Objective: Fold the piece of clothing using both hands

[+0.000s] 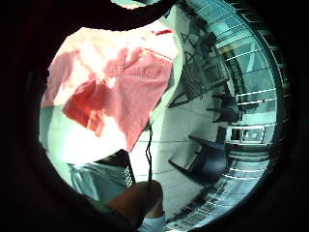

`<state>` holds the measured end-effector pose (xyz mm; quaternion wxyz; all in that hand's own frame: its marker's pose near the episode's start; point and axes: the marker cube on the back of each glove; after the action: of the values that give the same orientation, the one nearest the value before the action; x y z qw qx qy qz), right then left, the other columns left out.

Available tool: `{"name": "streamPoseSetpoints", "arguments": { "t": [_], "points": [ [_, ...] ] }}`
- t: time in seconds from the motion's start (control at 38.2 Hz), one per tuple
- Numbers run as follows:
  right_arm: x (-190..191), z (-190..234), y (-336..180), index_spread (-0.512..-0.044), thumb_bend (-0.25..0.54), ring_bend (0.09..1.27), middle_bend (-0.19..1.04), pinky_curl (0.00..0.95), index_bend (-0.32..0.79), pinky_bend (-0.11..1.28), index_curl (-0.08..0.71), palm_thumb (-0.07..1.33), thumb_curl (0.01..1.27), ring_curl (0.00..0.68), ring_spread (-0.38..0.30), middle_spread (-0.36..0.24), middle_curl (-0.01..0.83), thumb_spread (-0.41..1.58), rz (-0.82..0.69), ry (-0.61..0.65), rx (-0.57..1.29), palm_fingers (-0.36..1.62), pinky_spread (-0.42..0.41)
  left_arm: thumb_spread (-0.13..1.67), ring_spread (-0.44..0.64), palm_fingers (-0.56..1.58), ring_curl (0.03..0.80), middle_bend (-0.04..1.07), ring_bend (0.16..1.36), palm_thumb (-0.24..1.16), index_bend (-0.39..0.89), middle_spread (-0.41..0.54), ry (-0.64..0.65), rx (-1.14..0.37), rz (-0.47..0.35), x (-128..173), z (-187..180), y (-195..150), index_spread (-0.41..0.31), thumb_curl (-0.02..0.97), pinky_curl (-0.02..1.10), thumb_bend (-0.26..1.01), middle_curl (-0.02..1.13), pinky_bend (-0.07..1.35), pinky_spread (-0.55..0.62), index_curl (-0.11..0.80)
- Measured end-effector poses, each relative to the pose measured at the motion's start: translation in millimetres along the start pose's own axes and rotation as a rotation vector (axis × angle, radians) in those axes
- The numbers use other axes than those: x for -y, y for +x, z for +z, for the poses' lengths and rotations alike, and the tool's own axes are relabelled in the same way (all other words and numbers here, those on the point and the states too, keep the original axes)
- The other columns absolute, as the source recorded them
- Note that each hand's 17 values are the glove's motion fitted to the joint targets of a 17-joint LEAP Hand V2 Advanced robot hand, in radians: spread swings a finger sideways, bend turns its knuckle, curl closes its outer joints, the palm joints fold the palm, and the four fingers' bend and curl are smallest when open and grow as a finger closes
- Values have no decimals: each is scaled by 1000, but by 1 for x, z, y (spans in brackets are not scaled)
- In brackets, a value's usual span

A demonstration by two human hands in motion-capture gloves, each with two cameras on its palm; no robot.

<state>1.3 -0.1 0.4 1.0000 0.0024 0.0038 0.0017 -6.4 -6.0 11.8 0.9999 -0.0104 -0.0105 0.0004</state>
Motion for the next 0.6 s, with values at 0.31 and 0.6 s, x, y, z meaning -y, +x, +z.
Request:
{"name": "streamPoseSetpoints", "arguments": {
  "t": [0.31, 0.6],
  "points": [
    [2, 0, -1, -369, 121, 200, 201, 186, 165, 411, 151, 250, 90, 87, 116, -52, 148, 987, 9, 8, -17, 135, 240, 1069, 208, 277, 201, 216, 555, 287, 124, 23, 4, -1, -5, 15, 19, -5, -75, 108, 181, 192, 187, 344, 349, 105],
    [1, 5, 4, -407, 77, 206, 192, 234, 163, 419, 208, 261, 132, 129, 139, -56, 208, 1164, -2, 6, -11, 105, 268, 1267, 235, 241, 232, 217, 588, 288, 126, 25, 8, 14, 1, -9, -7, 0, -82, 157, 235, 166, 252, 354, 392, 155]
  ]
}}
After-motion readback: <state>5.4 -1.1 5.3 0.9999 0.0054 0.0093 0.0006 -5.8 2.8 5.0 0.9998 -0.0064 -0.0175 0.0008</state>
